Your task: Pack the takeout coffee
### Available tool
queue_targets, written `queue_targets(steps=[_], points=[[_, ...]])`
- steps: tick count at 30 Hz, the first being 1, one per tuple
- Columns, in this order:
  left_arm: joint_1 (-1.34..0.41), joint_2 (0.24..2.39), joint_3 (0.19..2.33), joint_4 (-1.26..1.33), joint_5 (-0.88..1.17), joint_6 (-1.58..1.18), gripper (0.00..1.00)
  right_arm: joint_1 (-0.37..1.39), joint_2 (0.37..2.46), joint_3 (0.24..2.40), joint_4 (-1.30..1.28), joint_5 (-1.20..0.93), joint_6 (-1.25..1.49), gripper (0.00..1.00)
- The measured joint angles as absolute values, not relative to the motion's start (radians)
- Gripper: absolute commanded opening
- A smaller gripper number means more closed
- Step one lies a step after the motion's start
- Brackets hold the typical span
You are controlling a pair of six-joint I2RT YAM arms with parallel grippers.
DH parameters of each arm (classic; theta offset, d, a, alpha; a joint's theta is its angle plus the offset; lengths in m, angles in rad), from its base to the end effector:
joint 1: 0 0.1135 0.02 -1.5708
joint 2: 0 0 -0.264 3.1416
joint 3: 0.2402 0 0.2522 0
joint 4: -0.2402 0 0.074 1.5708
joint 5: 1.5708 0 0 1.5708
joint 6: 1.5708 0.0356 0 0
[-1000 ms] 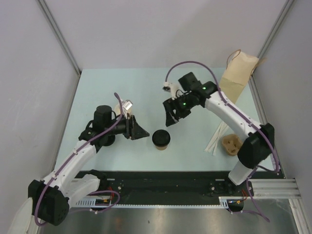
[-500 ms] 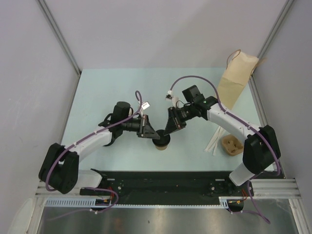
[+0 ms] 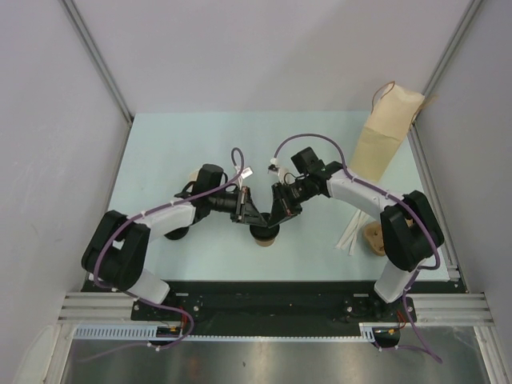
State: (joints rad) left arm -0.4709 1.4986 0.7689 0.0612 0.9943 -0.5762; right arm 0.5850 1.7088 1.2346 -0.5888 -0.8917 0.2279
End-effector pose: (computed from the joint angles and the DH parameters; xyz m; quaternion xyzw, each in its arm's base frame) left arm 0.2510 -0.1613 0.2003 0.1660 0.8008 -0.5633 0.1173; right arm 0.2753 0.2155 0.2323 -0.2617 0.8402 0.4730 0.0431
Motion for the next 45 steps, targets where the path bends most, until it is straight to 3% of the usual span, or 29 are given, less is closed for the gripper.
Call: queue_targets(steps=[15,45], points=[[-0.461,1.605,0.790,0.067,1.026,-0.588,0.00,0.595,1.757,1.229,-0.588,-0.852,0.205,0.03],[-0.414,1.761,0.865,0.036,1.197,-0.646,0.00,0.579,1.834,1.242,-0.587,-0.964,0.250,0.03]])
